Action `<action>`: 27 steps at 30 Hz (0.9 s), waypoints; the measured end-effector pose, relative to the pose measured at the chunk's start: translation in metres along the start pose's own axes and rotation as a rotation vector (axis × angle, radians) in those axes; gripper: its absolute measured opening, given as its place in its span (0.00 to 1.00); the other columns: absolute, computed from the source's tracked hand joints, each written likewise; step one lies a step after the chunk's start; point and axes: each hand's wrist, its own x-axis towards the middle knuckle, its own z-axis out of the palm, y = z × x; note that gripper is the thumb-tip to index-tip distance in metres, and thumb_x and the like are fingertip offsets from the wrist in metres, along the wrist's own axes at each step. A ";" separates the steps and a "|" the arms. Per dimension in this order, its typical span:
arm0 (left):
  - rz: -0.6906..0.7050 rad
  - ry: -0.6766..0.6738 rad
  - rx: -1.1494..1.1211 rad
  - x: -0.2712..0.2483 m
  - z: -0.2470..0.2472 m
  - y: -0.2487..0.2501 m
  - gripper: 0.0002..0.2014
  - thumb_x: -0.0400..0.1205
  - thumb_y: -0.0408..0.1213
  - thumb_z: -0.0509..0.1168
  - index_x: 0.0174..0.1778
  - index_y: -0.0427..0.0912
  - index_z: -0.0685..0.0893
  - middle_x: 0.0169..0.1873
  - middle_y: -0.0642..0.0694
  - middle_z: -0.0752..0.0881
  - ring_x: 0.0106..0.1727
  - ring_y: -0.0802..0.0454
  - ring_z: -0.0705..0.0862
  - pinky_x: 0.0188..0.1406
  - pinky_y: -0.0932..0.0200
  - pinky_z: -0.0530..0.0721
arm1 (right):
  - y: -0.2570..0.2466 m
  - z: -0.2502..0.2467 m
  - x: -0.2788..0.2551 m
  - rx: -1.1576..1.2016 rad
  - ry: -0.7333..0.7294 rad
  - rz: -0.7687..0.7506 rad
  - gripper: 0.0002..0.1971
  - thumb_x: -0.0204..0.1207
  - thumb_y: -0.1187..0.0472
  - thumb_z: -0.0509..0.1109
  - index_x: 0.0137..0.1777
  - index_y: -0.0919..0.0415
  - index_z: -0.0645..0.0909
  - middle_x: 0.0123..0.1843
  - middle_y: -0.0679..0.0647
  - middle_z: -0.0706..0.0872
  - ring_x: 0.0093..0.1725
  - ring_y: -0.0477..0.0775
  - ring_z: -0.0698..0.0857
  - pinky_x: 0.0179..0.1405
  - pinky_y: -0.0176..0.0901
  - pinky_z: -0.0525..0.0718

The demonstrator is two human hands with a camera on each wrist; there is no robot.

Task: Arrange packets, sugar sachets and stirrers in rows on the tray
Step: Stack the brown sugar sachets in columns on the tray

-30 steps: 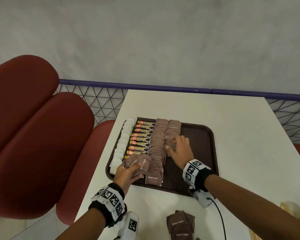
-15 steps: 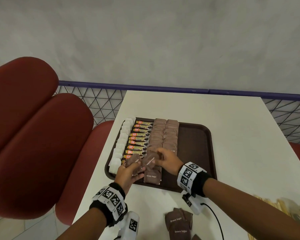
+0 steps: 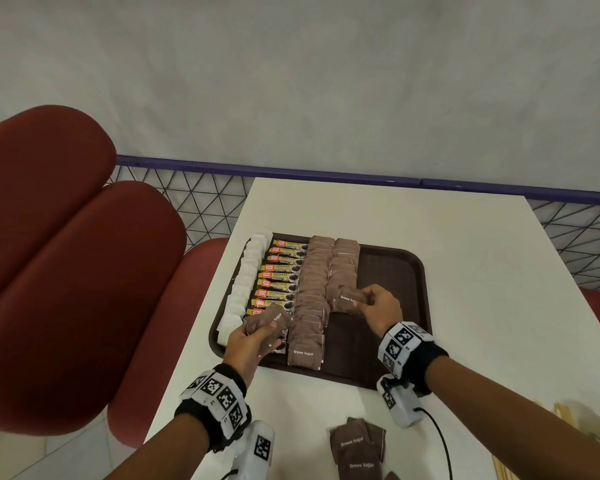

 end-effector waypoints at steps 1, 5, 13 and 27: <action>0.005 -0.005 0.004 0.000 0.000 0.000 0.18 0.78 0.24 0.66 0.65 0.29 0.77 0.59 0.34 0.84 0.56 0.43 0.85 0.51 0.53 0.85 | 0.001 0.001 0.000 -0.009 -0.007 0.016 0.10 0.74 0.63 0.71 0.55 0.63 0.81 0.50 0.58 0.86 0.48 0.56 0.82 0.46 0.39 0.74; 0.014 -0.011 0.001 0.002 -0.002 0.001 0.17 0.78 0.25 0.66 0.64 0.31 0.79 0.57 0.35 0.86 0.54 0.45 0.86 0.44 0.58 0.88 | 0.003 0.010 0.006 -0.059 -0.049 0.063 0.12 0.74 0.64 0.71 0.57 0.63 0.80 0.55 0.60 0.86 0.55 0.60 0.84 0.48 0.40 0.76; 0.031 0.022 0.010 0.005 -0.007 0.003 0.16 0.77 0.25 0.68 0.61 0.30 0.80 0.50 0.37 0.86 0.47 0.47 0.87 0.34 0.62 0.86 | -0.001 0.025 0.018 -0.277 -0.110 -0.004 0.13 0.76 0.62 0.67 0.59 0.64 0.77 0.59 0.65 0.83 0.58 0.66 0.82 0.56 0.51 0.81; 0.014 0.001 0.018 -0.002 0.000 0.003 0.11 0.78 0.24 0.65 0.56 0.35 0.82 0.50 0.38 0.86 0.50 0.46 0.85 0.40 0.57 0.82 | 0.005 0.024 0.014 -0.427 0.026 -0.226 0.22 0.76 0.52 0.68 0.64 0.62 0.68 0.65 0.58 0.75 0.65 0.57 0.71 0.61 0.48 0.77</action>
